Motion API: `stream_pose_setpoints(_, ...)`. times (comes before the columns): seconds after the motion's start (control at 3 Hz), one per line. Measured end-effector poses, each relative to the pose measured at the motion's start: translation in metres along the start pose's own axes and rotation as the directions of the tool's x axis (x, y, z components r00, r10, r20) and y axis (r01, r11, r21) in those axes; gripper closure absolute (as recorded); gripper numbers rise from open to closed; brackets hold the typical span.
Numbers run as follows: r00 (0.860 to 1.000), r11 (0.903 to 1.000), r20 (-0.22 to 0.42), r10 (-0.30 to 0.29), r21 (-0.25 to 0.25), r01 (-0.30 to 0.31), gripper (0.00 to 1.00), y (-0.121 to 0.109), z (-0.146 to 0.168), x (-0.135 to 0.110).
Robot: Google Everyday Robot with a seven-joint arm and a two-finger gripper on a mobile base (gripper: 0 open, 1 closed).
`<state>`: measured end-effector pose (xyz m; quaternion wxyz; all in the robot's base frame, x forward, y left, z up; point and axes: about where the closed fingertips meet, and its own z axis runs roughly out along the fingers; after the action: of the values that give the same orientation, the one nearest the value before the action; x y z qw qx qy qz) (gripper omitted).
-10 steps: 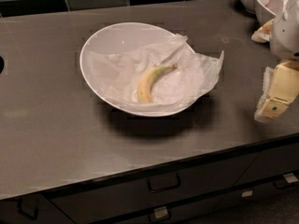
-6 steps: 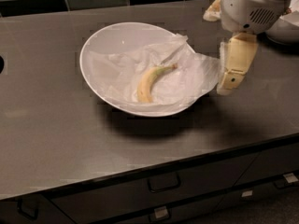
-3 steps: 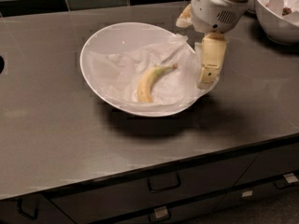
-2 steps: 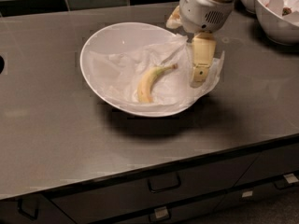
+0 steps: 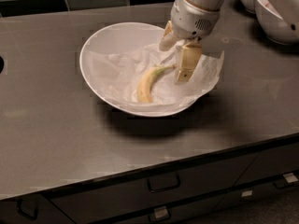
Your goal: Pick banana from white bowl
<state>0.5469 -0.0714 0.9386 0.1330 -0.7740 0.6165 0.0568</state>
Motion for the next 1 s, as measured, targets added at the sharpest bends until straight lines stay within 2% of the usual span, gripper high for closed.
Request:
stream_pose_setpoints(0.67,0.999,0.9981,0.015,-0.048,-0.037,0.049,0.27,-0.024,0.021,-0.006)
stream_pose_setpoints(1.0,0.997,0.9958,0.013,-0.076,-0.051,0.076,0.31,-0.034,0.032,-0.012)
